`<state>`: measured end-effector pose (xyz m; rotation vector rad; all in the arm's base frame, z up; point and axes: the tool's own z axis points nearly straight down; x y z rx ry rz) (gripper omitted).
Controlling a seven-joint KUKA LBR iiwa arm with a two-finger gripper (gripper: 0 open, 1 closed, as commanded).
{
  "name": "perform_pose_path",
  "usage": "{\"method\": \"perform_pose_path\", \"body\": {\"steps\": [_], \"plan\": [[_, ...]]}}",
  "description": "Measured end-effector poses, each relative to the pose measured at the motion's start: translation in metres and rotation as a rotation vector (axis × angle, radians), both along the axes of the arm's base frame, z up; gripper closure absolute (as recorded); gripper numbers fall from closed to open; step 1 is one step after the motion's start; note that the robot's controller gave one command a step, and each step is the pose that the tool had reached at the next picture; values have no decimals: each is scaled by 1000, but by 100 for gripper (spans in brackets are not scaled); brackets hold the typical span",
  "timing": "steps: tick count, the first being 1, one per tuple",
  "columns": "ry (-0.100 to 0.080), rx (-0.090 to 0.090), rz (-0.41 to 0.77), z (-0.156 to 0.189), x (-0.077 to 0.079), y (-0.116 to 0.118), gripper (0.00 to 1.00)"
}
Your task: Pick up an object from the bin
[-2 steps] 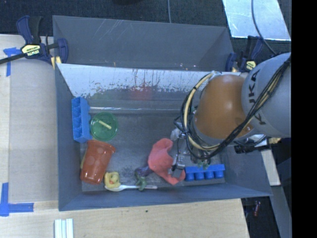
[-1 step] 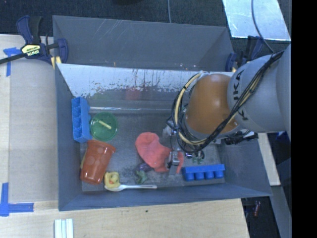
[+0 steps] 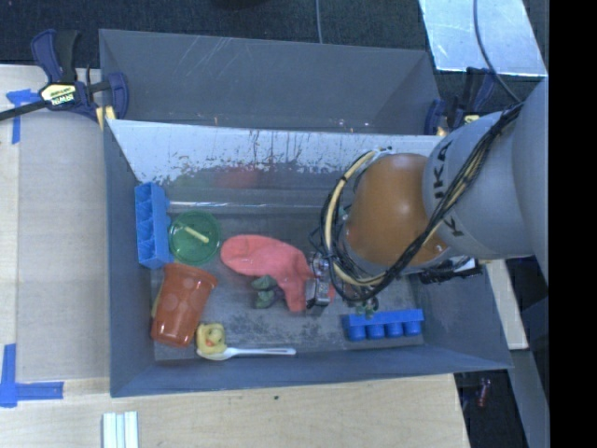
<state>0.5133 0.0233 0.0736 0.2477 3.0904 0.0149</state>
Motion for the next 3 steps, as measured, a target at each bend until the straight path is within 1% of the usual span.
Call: {"method": "perform_pose_path", "body": {"steps": [1, 2, 3], "plan": [[0, 0, 0, 0, 0, 0, 100], [8, -1, 10, 66, -9, 8, 100], [6, 0, -16, 142, -4, -3, 100]]}}
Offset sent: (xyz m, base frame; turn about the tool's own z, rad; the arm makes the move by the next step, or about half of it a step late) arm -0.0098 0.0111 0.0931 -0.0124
